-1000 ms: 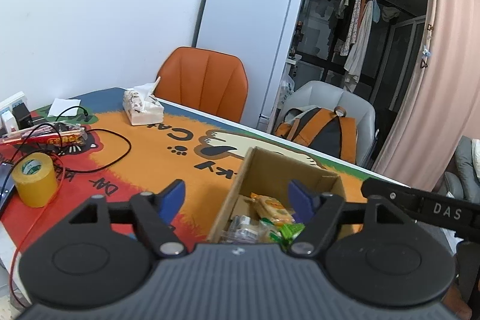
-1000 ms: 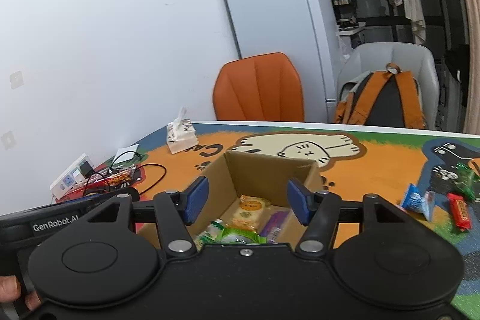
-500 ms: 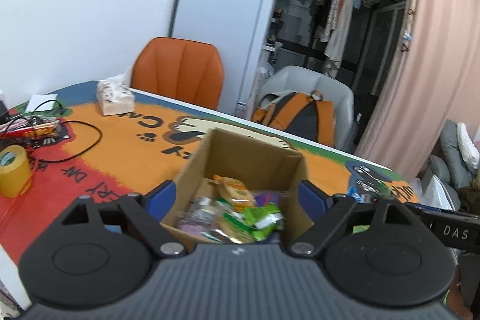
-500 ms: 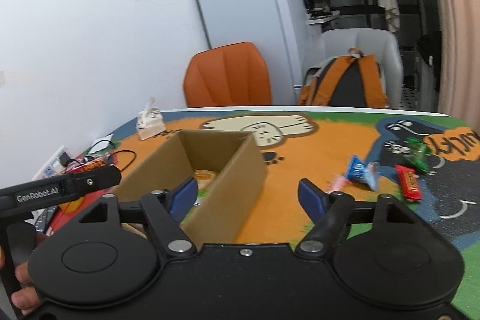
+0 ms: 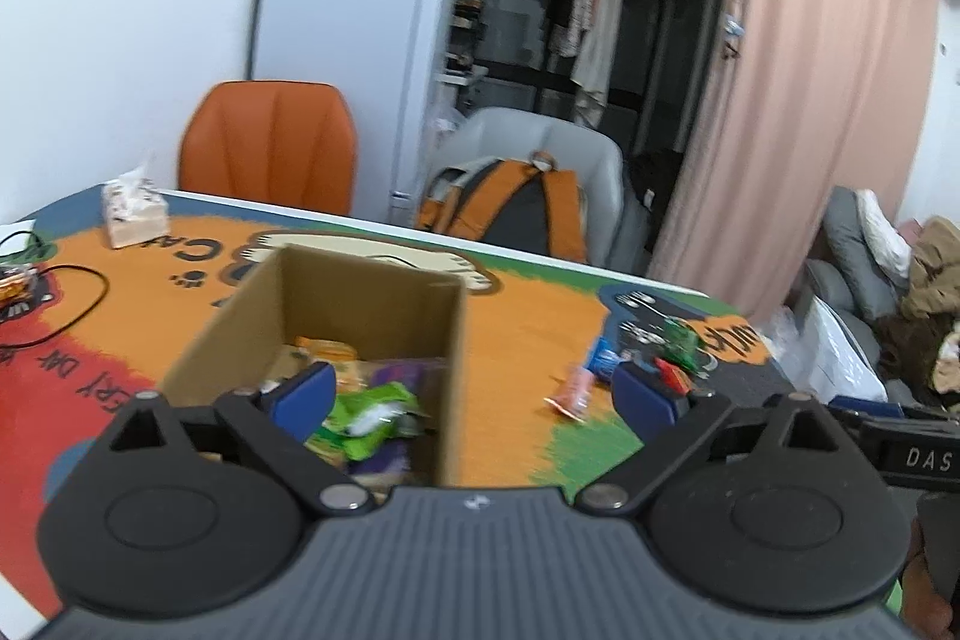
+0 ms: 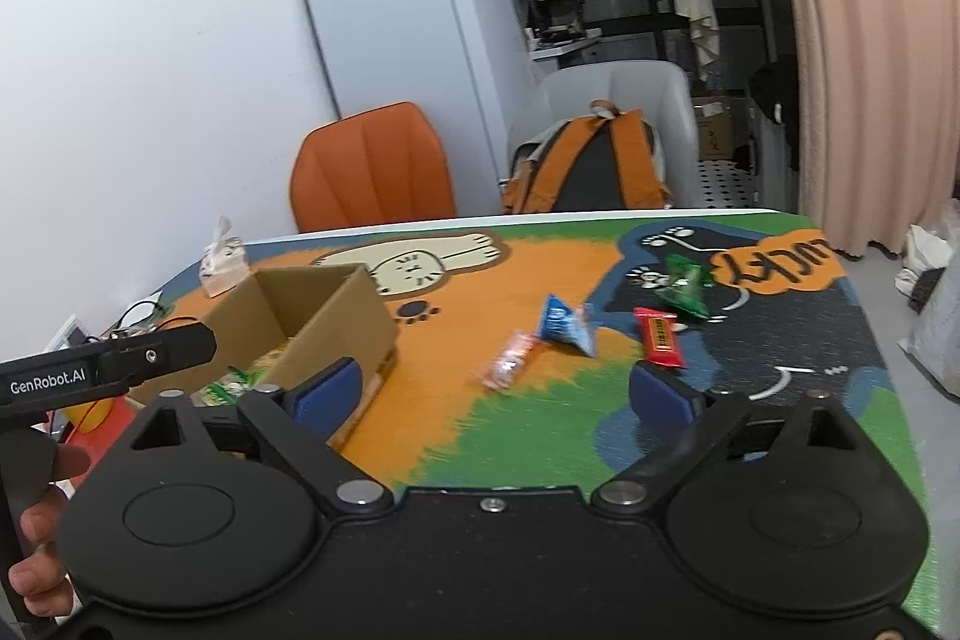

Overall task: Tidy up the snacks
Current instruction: 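Move both open tools from the box back over the remaining snacks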

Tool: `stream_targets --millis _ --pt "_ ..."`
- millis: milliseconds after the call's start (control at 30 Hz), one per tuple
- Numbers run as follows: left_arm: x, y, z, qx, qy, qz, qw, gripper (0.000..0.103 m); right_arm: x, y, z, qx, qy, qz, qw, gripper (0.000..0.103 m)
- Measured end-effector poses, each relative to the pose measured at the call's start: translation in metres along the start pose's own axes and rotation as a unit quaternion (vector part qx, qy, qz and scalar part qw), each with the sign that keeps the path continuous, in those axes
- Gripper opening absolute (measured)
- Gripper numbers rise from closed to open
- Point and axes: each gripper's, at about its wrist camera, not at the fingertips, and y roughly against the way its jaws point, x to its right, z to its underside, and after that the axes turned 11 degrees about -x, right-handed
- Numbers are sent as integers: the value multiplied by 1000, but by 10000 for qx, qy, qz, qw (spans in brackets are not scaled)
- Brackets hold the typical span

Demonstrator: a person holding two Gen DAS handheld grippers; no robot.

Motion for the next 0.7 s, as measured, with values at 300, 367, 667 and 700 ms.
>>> stream_targets --millis 300,367,667,700 --pt "45 -15 -3 -53 -345 362 9987 98 36 17 9 53 -143 449 9989 103" --pt "56 -19 -3 -54 -415 433 9982 98 45 26 12 80 -157 528 9984 103" --pt "102 -46 2 -255 -614 724 9952 98 92 48 17 146 -513 929 9942 103" --pt "105 -48 3 -271 -656 737 9948 98 97 48 18 165 -578 938 9938 103"
